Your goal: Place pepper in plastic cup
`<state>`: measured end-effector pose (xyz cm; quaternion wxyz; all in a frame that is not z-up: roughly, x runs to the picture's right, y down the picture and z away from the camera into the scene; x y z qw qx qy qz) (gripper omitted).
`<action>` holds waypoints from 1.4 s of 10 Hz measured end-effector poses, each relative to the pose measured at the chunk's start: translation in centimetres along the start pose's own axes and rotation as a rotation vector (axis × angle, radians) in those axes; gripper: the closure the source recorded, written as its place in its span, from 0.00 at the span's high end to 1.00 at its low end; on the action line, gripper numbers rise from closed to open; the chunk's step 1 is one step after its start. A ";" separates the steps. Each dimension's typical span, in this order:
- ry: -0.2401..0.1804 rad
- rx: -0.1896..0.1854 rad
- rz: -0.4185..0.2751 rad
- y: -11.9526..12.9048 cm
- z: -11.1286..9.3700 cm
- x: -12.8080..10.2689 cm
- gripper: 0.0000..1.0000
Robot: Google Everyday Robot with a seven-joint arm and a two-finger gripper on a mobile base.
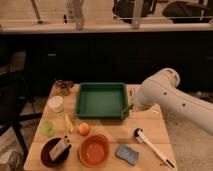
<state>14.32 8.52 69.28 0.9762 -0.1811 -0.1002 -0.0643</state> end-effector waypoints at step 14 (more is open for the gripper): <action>-0.066 0.013 -0.184 -4.0 1.4 -13.8 0.00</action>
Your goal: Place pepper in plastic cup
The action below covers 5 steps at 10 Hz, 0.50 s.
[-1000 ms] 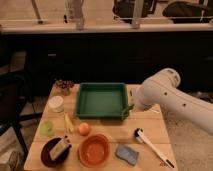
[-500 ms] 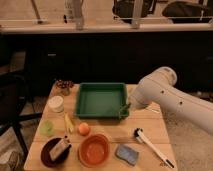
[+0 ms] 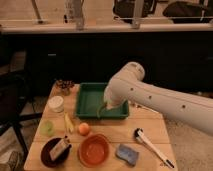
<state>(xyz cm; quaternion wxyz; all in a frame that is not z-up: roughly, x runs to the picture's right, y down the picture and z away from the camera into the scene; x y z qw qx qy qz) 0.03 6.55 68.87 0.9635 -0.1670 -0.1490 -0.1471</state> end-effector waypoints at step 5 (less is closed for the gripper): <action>-0.076 -0.038 -0.017 -3.1 2.9 -11.3 0.00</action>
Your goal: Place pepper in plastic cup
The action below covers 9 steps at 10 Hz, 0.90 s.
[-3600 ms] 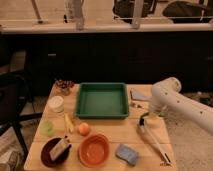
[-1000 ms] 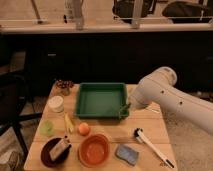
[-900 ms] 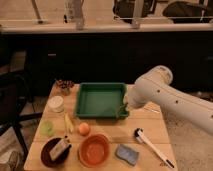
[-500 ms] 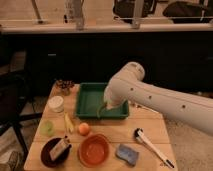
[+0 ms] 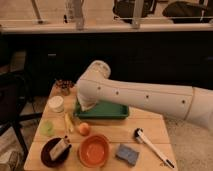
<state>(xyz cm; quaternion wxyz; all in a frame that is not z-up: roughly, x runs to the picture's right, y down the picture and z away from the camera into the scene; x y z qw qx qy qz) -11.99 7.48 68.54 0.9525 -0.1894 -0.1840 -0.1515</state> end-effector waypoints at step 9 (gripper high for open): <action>-0.067 -0.073 0.006 0.2 2.3 -4.3 0.00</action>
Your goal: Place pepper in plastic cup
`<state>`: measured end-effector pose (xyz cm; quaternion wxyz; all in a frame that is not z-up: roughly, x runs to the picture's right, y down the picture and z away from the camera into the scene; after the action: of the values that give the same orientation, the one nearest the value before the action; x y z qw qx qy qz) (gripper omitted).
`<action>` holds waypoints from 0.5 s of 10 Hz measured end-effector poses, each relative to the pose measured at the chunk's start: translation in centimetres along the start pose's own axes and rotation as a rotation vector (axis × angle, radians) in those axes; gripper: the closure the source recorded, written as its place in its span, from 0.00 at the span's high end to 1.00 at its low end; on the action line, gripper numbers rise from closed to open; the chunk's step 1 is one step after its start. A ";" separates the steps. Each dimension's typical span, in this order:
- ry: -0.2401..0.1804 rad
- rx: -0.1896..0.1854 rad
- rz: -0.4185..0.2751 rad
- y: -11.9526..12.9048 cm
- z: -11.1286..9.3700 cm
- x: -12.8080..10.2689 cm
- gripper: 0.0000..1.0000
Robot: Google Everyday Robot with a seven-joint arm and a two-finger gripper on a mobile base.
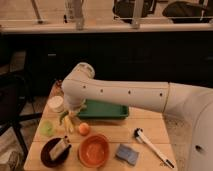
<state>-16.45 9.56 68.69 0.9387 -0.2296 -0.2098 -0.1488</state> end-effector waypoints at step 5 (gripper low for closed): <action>-0.026 -0.015 -0.083 -0.5 0.7 -2.0 0.00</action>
<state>-18.63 9.87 68.47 0.9271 -0.2297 -0.2303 -0.1863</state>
